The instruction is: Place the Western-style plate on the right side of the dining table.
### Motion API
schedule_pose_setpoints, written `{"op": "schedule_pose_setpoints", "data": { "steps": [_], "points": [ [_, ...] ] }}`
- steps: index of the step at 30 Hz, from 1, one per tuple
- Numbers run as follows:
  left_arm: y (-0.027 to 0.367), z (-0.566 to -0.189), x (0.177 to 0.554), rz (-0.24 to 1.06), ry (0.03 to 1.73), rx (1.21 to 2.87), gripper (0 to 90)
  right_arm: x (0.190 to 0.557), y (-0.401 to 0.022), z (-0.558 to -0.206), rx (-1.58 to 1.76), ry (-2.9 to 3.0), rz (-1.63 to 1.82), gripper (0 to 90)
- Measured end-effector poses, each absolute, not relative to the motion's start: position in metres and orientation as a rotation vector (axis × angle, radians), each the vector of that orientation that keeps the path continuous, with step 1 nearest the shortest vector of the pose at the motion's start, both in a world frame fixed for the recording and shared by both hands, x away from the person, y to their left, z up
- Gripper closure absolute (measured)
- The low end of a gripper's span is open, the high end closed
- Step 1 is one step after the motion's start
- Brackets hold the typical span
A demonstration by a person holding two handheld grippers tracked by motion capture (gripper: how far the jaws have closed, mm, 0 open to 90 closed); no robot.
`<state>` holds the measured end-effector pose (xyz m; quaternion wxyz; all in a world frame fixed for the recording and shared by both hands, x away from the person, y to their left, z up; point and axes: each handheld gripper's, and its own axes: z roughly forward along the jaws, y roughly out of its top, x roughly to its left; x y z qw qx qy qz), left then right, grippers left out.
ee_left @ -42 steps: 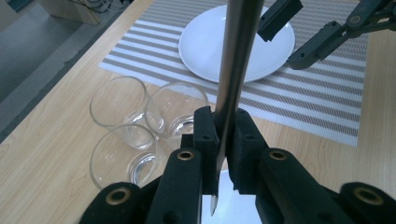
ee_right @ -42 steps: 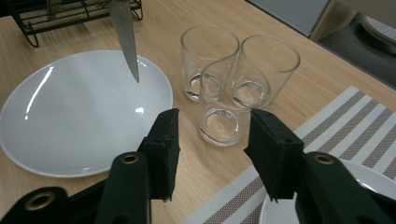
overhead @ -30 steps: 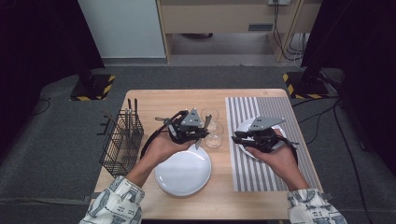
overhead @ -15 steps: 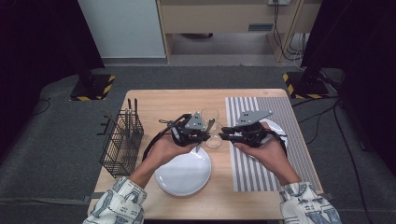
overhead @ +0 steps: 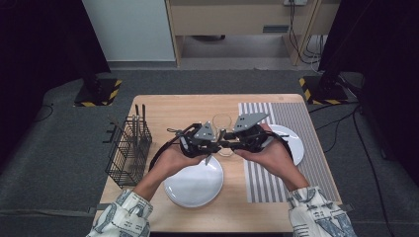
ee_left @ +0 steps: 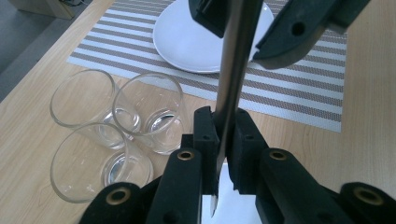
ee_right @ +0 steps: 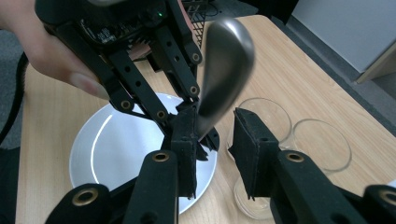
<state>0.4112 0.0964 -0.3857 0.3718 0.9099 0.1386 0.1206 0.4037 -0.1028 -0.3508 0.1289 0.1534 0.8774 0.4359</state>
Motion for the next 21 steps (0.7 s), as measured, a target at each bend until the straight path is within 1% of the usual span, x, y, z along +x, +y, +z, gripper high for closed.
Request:
{"op": "schedule_pose_setpoints", "data": {
  "steps": [4, 9, 18, 20, 21],
  "points": [
    [0.094, -0.386, 0.409, 0.303, 0.344, 2.334, 82.4, 0.406, -0.099, -0.351, 0.444, 2.576, 1.253, 70.9],
    [0.093, -0.387, 0.409, 0.297, 0.335, 2.331, 82.2, 0.406, -0.095, -0.353, 0.433, 2.609, 1.274, 79.7],
    [0.103, -0.390, 0.408, 0.251, 0.327, 2.261, 81.3, 0.406, -0.093, -0.350, 0.457, 2.623, 1.315, 82.3],
    [0.104, -0.390, 0.408, 0.259, 0.326, 2.255, 80.8, 0.406, -0.092, -0.350, 0.458, 2.620, 1.318, 82.5],
    [0.105, -0.391, 0.407, 0.270, 0.331, 2.249, 78.8, 0.406, -0.092, -0.349, 0.460, 2.619, 1.318, 82.6]
  ]
}}
